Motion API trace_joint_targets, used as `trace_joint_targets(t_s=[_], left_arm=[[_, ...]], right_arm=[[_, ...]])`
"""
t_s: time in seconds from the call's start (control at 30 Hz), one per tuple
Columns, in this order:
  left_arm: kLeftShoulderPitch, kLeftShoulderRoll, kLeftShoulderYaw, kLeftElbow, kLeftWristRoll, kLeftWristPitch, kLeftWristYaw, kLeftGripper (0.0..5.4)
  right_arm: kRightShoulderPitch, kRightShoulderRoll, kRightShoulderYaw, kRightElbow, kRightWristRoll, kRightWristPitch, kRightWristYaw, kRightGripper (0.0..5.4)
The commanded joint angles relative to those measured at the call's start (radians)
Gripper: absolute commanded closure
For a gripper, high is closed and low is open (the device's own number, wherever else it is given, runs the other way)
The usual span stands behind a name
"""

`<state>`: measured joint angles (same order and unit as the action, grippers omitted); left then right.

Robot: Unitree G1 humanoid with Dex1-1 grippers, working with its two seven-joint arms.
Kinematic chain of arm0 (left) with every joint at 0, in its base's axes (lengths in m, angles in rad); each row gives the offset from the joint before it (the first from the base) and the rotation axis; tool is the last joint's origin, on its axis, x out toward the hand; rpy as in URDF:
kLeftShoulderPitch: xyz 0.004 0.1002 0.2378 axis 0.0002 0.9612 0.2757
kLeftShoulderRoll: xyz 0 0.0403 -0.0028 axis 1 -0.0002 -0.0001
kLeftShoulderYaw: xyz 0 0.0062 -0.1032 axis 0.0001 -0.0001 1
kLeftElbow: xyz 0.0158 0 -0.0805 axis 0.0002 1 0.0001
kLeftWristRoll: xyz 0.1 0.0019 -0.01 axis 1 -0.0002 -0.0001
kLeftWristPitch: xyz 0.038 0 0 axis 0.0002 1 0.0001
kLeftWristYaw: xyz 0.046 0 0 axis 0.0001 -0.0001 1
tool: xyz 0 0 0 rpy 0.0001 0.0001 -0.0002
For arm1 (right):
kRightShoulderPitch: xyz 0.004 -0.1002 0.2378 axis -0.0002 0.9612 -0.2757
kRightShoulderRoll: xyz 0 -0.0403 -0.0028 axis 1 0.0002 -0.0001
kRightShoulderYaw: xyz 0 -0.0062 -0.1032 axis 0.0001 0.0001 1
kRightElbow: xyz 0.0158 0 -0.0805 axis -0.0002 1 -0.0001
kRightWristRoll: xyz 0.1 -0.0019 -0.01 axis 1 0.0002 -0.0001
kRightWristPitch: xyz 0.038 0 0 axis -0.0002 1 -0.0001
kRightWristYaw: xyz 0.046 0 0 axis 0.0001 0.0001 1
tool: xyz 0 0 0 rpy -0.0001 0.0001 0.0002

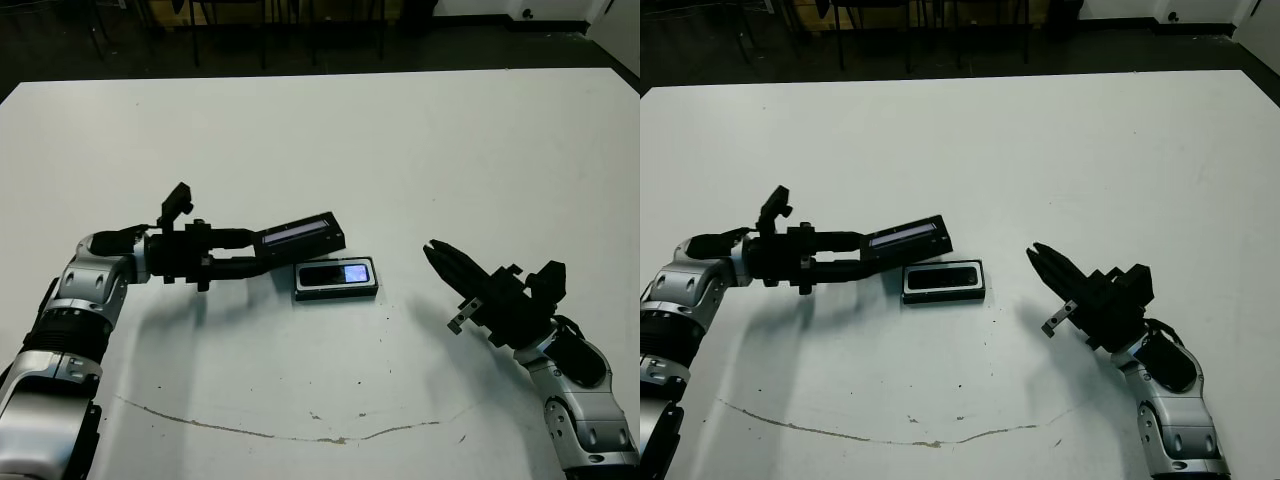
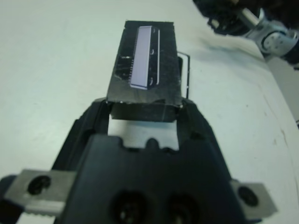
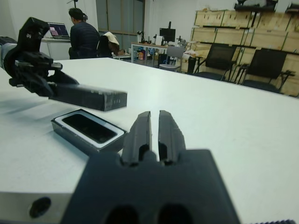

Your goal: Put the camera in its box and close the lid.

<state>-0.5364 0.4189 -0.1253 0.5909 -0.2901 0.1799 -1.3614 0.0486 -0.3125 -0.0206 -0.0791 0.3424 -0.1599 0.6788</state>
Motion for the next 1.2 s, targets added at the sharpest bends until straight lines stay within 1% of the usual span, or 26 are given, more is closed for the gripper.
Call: trace_joint_targets(t_s=[0.03, 0.1, 0.23, 0.33, 0.43, 0.57, 0.73, 0.93, 1.03, 1.07, 1.2], left_arm=[[-0.010, -0.006, -0.029, 0.025, 0.036, -0.002, -0.006, 2.94], [-0.008, -0.010, -0.040, 0.022, 0.046, -0.010, -0.004, 2.94], [-0.009, -0.017, -0.051, 0.028, 0.046, 0.014, -0.021, 2.94], [-0.008, -0.018, -0.061, 0.026, 0.056, 0.029, -0.016, 2.94], [-0.004, -0.021, -0.067, 0.030, 0.062, 0.014, -0.014, 2.94], [-0.006, -0.028, -0.073, 0.049, 0.063, 0.006, -0.028, 2.94], [0.004, -0.025, -0.080, 0.029, 0.069, -0.005, -0.016, 2.94], [0.014, -0.018, -0.087, -0.011, 0.065, 0.006, -0.022, 2.94], [0.021, -0.017, -0.087, -0.033, 0.057, 0.005, -0.034, 2.94], [0.022, -0.017, -0.087, -0.038, 0.056, 0.007, -0.035, 2.94], [0.030, -0.017, -0.086, -0.052, 0.055, 0.011, -0.033, 2.94]], right_arm=[[-0.001, -0.009, -0.005, 0.016, 0.000, 0.003, 0.010, 5.40], [-0.004, -0.006, -0.007, 0.023, 0.003, -0.005, 0.013, 5.40], [-0.010, -0.002, -0.010, 0.039, 0.001, -0.022, 0.020, 5.40], [0.000, -0.006, -0.008, 0.003, -0.006, -0.003, 0.001, 5.40], [0.011, -0.020, -0.008, -0.044, -0.018, 0.037, -0.024, 5.40], [0.000, -0.007, -0.016, -0.007, -0.003, -0.007, -0.011, 5.40], [-0.005, -0.022, -0.026, -0.022, 0.000, 0.011, -0.015, 5.40], [-0.026, -0.002, -0.034, 0.050, 0.017, -0.041, 0.018, 5.40], [-0.027, 0.007, -0.035, 0.064, 0.024, -0.052, 0.023, 5.40], [-0.024, 0.001, -0.033, 0.048, 0.014, -0.040, 0.014, 5.40], [-0.026, 0.001, -0.032, 0.042, 0.017, -0.045, 0.019, 5.40]])
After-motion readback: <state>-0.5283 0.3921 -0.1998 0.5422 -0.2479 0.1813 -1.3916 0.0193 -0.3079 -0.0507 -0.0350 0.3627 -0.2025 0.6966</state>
